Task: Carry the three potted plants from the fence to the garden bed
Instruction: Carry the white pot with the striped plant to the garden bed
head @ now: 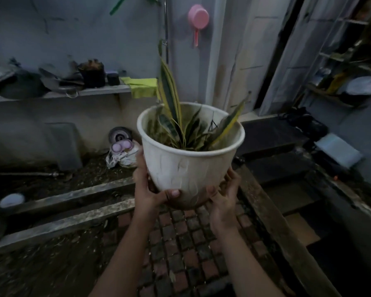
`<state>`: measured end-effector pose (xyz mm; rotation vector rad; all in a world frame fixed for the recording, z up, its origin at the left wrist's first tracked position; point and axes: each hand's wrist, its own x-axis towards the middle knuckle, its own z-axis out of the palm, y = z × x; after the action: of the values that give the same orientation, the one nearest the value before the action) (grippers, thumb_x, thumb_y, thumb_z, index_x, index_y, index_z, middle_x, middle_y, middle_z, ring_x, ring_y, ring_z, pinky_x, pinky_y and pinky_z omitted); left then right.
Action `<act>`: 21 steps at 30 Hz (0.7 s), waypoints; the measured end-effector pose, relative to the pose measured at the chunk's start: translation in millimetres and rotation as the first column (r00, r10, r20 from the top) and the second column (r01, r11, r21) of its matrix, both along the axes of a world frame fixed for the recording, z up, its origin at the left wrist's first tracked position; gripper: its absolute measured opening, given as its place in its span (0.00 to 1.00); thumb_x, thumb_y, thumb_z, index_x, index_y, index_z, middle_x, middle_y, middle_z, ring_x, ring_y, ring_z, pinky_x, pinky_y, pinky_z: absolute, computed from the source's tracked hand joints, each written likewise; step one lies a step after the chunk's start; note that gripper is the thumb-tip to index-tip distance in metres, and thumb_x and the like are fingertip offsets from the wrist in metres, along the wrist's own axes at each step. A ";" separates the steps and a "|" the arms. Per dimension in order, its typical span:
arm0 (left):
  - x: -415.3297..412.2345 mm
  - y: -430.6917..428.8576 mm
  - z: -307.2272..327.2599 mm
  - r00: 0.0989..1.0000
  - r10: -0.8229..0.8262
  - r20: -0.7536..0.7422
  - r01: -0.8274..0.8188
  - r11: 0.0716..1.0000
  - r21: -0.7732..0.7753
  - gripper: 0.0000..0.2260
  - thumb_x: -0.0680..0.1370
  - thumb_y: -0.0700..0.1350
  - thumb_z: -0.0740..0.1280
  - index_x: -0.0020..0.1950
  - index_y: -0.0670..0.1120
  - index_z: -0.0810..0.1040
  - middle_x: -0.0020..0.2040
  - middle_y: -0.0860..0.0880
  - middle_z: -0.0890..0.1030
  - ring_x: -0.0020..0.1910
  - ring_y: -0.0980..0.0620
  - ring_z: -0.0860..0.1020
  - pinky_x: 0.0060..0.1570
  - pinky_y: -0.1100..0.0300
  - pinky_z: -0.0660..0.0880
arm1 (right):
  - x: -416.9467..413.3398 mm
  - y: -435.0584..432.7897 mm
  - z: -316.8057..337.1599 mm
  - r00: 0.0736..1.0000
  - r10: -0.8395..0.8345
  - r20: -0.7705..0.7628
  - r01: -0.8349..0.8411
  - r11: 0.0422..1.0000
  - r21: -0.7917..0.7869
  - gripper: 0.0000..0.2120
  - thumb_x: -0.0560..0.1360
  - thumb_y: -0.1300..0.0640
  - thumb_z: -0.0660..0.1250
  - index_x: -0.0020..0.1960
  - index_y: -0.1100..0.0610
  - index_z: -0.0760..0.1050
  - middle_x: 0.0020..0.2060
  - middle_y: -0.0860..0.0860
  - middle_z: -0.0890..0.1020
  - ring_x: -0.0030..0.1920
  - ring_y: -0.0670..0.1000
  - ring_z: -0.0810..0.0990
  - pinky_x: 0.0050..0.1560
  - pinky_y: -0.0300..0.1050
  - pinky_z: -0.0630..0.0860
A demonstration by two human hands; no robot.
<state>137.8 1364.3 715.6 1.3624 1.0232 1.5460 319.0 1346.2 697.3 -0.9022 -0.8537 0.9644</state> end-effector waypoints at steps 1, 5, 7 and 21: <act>6.0 17.4 -9.3 1.000 -0.001 -0.014 0.001 1.000 -0.016 0.55 0.57 0.48 0.81 0.78 0.65 0.56 0.77 0.61 0.63 0.78 0.47 0.65 0.70 0.35 0.70 | 5.5 15.7 -11.2 1.000 -0.018 0.000 0.018 1.000 -0.022 0.42 0.61 0.40 0.82 0.70 0.42 0.67 0.71 0.52 0.71 0.68 0.55 0.75 0.56 0.49 0.80; 23.8 82.1 -49.7 0.999 -0.008 -0.037 0.005 0.996 -0.090 0.55 0.58 0.52 0.82 0.79 0.67 0.56 0.80 0.61 0.60 0.78 0.50 0.65 0.67 0.34 0.72 | 22.9 74.4 -48.5 0.997 -0.058 0.045 0.061 0.995 -0.078 0.38 0.60 0.36 0.80 0.67 0.38 0.70 0.64 0.38 0.77 0.62 0.43 0.78 0.52 0.39 0.80; 29.2 110.4 -73.4 0.999 0.000 -0.034 -0.004 0.993 -0.117 0.56 0.58 0.56 0.83 0.80 0.64 0.57 0.80 0.58 0.61 0.77 0.48 0.65 0.68 0.33 0.71 | 28.0 100.3 -63.8 0.998 -0.048 0.043 0.053 0.992 -0.119 0.37 0.59 0.36 0.81 0.65 0.36 0.72 0.62 0.36 0.79 0.62 0.43 0.79 0.52 0.39 0.80; 15.6 309.3 -413.3 0.990 -0.070 -0.122 0.056 0.992 -0.117 0.58 0.61 0.66 0.80 0.83 0.61 0.49 0.76 0.64 0.60 0.76 0.55 0.65 0.71 0.38 0.70 | 27.4 288.9 -385.1 0.987 -0.073 0.140 0.095 0.982 -0.160 0.43 0.59 0.38 0.82 0.70 0.43 0.68 0.70 0.48 0.73 0.69 0.51 0.75 0.58 0.55 0.81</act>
<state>153.5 1673.5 302.3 1.4129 1.1172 1.3488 346.4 1635.1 312.2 -1.1487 -0.8495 0.9189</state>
